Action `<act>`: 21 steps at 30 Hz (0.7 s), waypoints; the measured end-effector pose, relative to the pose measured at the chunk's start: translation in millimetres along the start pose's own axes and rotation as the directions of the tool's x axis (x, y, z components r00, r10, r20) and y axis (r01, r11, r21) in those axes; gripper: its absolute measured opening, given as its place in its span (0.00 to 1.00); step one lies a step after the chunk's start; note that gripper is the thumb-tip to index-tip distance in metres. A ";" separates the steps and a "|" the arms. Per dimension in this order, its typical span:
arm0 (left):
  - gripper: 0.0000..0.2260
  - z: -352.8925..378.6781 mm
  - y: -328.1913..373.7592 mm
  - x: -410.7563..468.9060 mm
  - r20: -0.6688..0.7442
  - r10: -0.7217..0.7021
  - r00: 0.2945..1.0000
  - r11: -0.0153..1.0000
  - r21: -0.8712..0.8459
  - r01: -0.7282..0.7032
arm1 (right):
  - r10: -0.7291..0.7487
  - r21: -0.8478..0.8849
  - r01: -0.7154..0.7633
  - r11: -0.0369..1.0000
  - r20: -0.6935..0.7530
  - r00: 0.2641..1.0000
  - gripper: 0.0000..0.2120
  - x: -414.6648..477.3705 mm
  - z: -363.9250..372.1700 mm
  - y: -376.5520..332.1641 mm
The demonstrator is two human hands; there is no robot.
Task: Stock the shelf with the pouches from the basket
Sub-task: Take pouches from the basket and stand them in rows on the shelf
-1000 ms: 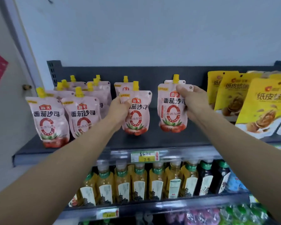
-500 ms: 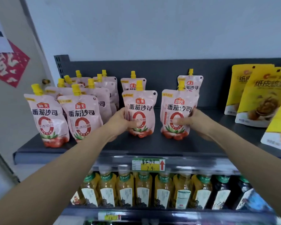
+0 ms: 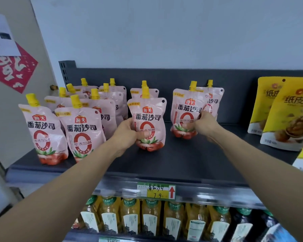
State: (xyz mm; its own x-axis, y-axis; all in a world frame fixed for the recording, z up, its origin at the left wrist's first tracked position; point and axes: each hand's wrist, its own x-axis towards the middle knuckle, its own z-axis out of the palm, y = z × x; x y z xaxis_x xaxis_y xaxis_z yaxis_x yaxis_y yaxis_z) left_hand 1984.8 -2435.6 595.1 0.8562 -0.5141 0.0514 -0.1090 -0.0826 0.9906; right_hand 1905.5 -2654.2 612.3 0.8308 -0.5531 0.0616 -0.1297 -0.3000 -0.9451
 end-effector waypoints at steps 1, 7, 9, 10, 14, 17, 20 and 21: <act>0.17 -0.5 1.1 0.6 -0.019 -0.004 1.000 1.000 0.000 0.004 | -0.001 -0.010 0.001 1.000 0.000 1.000 0.23 7.9 3.5 -0.9; 0.17 -3.8 0.8 0.1 -0.079 -0.049 0.996 0.998 0.033 0.052 | 0.007 -0.043 -0.005 0.999 0.038 0.999 0.25 49.5 22.9 2.5; 0.17 -5.1 -1.6 1.0 -0.098 -0.059 0.993 0.997 0.040 0.063 | 0.000 -0.064 0.002 0.998 0.040 0.999 0.25 58.2 25.1 4.1; 0.17 -5.5 -2.8 2.0 -0.103 -0.064 0.993 0.997 0.037 0.068 | 0.003 -0.071 0.000 0.998 0.040 0.999 0.25 62.0 25.4 4.5; 0.17 -6.9 -6.7 5.1 -0.132 -0.072 0.989 0.996 0.040 0.078 | -0.008 -0.091 0.010 0.996 0.025 1.000 0.25 72.1 25.3 3.8; 0.18 -6.9 -10.1 5.1 -0.160 -0.068 0.985 0.996 0.037 0.075 | -0.032 -0.159 0.027 0.987 -0.029 0.999 0.26 76.2 27.0 7.2; 0.19 -5.5 -11.5 3.8 -0.176 -0.066 0.982 0.996 0.040 0.074 | -0.050 -0.247 0.027 0.969 -0.089 0.995 0.26 77.7 28.2 12.5; 0.20 -5.7 -11.7 3.6 -0.180 -0.068 0.981 0.996 0.045 0.077 | -0.043 -0.272 0.016 0.962 -0.095 0.995 0.27 75.9 28.4 12.8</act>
State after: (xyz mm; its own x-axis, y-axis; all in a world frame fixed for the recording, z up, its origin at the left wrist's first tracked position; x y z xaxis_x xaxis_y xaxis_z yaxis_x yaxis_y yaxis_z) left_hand 1992.0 -2431.6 584.4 0.9384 -0.3455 0.0063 -0.0656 -0.1603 0.9849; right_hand 1982.3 -2678.1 595.8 0.7806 -0.6108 0.1327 -0.2587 -0.5090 -0.8210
